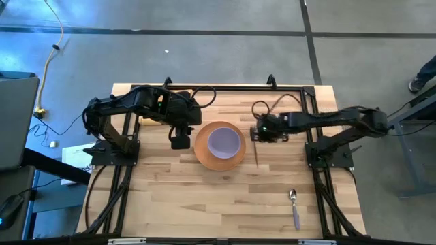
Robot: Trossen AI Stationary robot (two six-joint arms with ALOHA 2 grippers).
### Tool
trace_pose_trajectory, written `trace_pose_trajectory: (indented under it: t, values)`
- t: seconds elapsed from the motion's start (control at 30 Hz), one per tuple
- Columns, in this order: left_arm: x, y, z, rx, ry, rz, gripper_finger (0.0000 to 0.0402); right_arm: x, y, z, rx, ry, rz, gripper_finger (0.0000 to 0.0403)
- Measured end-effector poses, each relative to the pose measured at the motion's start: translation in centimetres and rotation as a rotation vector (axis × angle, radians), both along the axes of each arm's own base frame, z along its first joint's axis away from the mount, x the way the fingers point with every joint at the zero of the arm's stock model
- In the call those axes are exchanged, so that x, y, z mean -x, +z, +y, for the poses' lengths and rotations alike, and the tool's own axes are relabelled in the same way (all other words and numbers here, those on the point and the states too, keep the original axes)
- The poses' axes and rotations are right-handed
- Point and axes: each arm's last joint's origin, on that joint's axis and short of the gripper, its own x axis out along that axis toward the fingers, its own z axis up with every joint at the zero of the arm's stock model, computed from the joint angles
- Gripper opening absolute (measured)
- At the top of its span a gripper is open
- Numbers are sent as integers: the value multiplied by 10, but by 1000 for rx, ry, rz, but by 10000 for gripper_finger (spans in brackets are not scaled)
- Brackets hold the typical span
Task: Set table place
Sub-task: Put the purple spoon on the purple bowl
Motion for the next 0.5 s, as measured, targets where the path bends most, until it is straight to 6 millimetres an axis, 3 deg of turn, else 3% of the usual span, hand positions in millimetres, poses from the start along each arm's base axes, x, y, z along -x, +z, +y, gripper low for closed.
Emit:
trace_pose_trajectory:
  t: [0.23,0.37,0.5]
  values:
    - [0,0,0,7,-3,-1,129,39,42,54,-104,119,-88,93]
    - [0,0,0,7,-3,-1,129,53,50,91,-209,199,-113,93]
    - [0,0,0,6,-3,-1,129,68,50,125,-365,313,-21,93]
